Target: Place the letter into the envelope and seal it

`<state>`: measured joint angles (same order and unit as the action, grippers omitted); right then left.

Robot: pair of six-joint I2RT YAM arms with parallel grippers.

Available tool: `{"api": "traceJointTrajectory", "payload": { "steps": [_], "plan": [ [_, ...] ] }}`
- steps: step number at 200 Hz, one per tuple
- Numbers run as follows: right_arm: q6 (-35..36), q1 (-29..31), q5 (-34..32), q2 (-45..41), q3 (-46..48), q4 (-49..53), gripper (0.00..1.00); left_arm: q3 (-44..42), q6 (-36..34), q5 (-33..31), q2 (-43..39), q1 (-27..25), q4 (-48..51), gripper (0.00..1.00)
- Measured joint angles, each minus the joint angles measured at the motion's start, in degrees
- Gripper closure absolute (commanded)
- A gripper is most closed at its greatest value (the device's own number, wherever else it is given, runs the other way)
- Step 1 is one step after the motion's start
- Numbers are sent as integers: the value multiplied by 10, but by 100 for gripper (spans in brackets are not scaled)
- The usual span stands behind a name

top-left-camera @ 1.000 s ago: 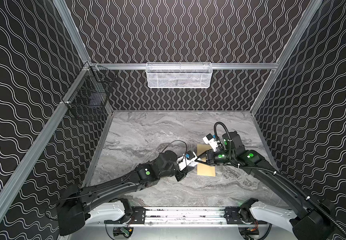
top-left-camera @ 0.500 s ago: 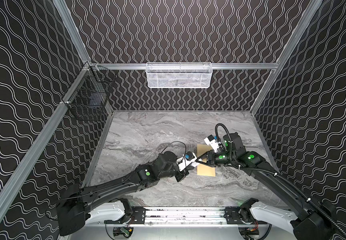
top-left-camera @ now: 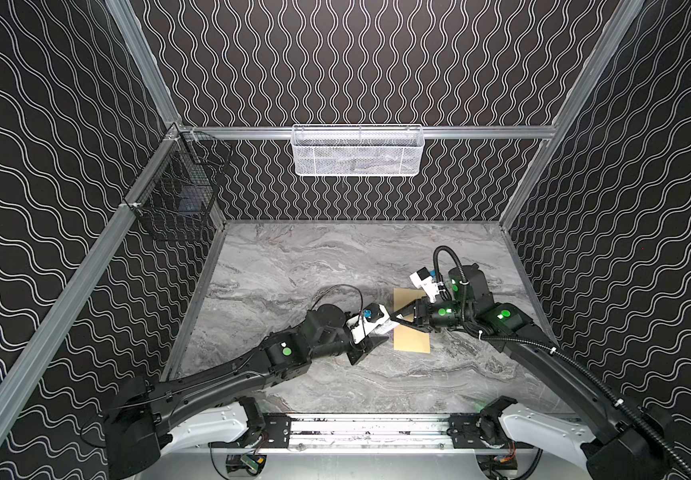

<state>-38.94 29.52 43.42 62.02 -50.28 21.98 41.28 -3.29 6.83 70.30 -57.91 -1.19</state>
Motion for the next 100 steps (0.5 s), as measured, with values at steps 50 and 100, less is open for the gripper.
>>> {"api": "traceJointTrajectory", "payload": {
  "steps": [50, 100],
  "plan": [
    [-7, 0, 21, -2, 0, -16, 96, -8, 1, 1, 15, 11, 9, 43],
    [-7, 0, 32, -8, 2, -18, 97, 4, 0, 13, 34, 20, 12, 59]
  ]
}}
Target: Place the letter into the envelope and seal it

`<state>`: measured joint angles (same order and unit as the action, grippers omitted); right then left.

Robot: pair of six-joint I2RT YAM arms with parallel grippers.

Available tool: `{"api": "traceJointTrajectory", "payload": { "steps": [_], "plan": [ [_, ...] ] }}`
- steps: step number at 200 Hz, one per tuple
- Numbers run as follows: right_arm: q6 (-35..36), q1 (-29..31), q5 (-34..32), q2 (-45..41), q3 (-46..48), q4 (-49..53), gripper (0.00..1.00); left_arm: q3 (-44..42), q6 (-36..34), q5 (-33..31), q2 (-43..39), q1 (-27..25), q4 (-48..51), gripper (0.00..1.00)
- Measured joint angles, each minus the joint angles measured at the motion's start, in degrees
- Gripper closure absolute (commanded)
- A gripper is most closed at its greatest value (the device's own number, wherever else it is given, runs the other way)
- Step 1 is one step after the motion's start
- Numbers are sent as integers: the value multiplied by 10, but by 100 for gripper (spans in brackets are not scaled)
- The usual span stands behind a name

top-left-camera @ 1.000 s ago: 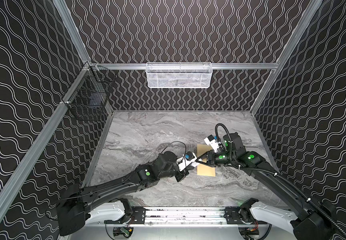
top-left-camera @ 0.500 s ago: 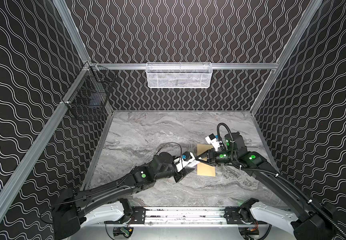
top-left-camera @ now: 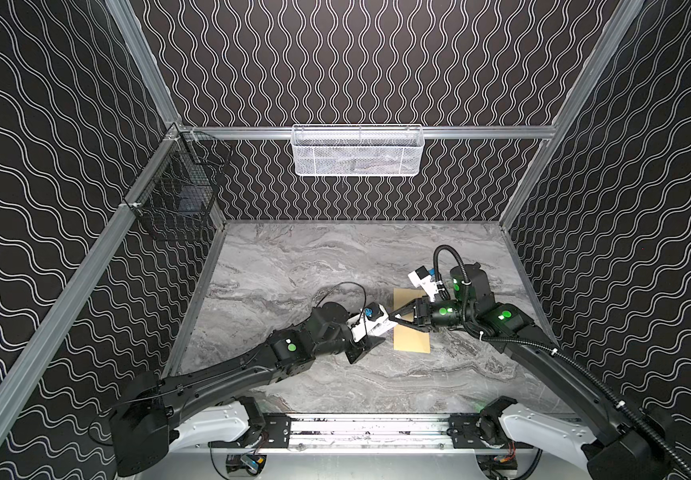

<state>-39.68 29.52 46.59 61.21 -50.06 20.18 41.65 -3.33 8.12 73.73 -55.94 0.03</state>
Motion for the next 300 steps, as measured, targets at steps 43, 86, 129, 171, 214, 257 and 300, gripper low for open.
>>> {"api": "traceJointTrajectory", "payload": {
  "steps": [43, 86, 129, 171, 214, 257, 300],
  "plan": [
    [-2, 0, -1, -2, 12, -13, 97, 7, -2, 20, 4, 2, 8, 82],
    [0, 0, -4, -3, 16, -15, 87, 13, -2, 27, 6, 3, 20, 100],
    [6, -1, -15, -11, 10, 4, 26, 19, -2, 37, -5, 3, 30, 100],
    [36, -31, -145, -15, -90, 118, 5, 15, -2, 35, -23, 3, 31, 100],
    [65, -124, -354, -14, -166, 238, 1, 16, -6, 15, -31, -8, 47, 100],
    [114, -287, -432, 9, -120, 278, 4, 24, -13, 11, -55, -12, 62, 100],
    [157, -348, -450, 105, -85, 274, 19, 32, -13, 16, -64, -14, 76, 100]
  ]
}}
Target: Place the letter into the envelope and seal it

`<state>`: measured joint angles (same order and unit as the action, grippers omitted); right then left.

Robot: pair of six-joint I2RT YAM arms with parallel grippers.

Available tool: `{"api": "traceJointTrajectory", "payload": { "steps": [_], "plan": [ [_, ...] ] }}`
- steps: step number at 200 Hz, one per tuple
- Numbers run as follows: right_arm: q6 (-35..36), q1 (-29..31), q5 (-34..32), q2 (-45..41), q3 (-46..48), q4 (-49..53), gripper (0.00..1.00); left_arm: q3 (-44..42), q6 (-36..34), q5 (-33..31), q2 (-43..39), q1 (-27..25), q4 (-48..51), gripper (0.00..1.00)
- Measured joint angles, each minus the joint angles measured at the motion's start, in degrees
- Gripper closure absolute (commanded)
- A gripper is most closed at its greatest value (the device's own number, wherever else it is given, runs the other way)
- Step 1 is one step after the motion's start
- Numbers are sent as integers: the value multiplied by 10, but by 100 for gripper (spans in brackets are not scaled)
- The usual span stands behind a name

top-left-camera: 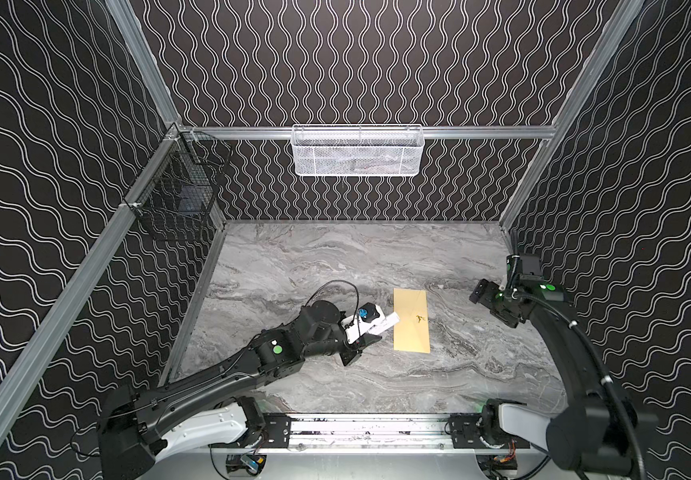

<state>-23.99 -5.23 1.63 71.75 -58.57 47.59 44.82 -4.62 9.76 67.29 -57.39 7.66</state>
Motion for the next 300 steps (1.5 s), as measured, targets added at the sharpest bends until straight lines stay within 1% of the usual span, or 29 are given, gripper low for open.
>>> {"api": "traceJointTrajectory", "payload": {
  "steps": [28, 40, 66, 87, 148, 183, 197, 210, 300],
  "plan": [
    [11, -1, -2, 65, 11, -19, 29, -3, 0, 0, -5, -6, 1, 100],
    [16, -1, -8, 86, 22, -32, 31, -3, 0, 0, -5, -9, 2, 100],
    [23, 1, -6, 112, 38, -42, 37, -3, 0, 0, -5, -11, 4, 100],
    [26, 7, -2, 129, 43, -54, 39, -2, 0, 0, -5, -12, 9, 100],
    [37, 18, 2, 162, 59, -69, 44, -2, 0, 0, -4, -12, 10, 100],
    [40, 23, 2, 174, 60, -77, 52, -2, 0, -1, 2, -12, 10, 100],
    [40, 23, 2, 179, 59, -77, 53, -2, 0, -1, 2, -12, 10, 100],
    [41, 23, 0, 180, 59, -77, 58, -2, 0, -1, 2, -12, 10, 100],
    [43, 26, -3, 184, 60, -81, 69, -2, 0, -4, 2, -12, 10, 100]
  ]
}}
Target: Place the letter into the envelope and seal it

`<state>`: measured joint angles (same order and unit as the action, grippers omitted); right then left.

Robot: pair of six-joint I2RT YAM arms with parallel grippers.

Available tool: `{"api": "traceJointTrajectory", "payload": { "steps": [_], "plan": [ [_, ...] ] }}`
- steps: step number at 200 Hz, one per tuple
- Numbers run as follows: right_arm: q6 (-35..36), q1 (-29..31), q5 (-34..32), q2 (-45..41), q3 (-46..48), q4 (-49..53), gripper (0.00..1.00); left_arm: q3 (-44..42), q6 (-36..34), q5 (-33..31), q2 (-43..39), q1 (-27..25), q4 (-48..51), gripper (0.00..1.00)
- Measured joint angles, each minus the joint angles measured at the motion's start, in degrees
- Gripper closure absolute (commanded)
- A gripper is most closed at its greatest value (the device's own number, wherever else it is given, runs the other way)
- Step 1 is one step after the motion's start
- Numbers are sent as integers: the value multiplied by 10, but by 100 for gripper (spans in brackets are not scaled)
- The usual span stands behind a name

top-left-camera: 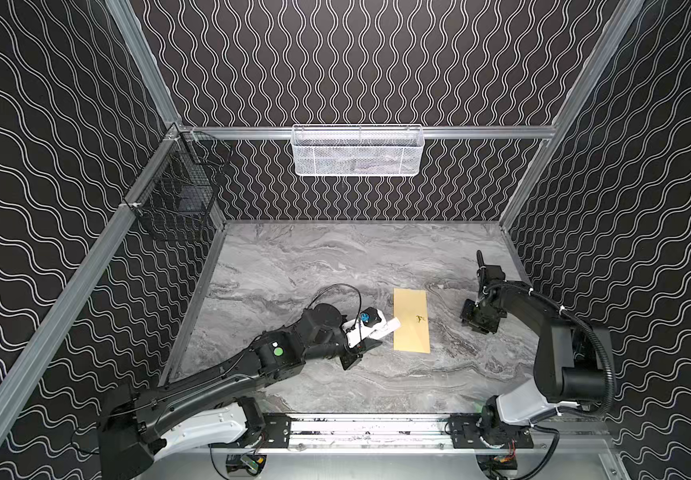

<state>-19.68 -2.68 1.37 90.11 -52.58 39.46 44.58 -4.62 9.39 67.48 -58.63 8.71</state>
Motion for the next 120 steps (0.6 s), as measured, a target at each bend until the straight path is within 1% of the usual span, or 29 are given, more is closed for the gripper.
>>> {"api": "traceJointTrajectory", "payload": {
  "steps": [22, 51, 80, 105, 120],
  "plan": [
    [0, 0, 0, 0, 0, 0, 73, 0, 0, 0, 0, 0, 0, 100],
    [0, 0, 0, -2, 0, 0, 73, -1, 0, 0, 3, 0, 0, 100],
    [0, 2, 6, -22, -3, 1, 75, -7, 0, 0, 5, 0, -2, 100],
    [0, 7, 36, -55, -4, 0, 76, -25, 4, 0, 2, 2, -16, 100],
    [-1, 12, 78, -83, -5, -1, 76, -39, 15, 5, 2, 11, -28, 100]
  ]
}}
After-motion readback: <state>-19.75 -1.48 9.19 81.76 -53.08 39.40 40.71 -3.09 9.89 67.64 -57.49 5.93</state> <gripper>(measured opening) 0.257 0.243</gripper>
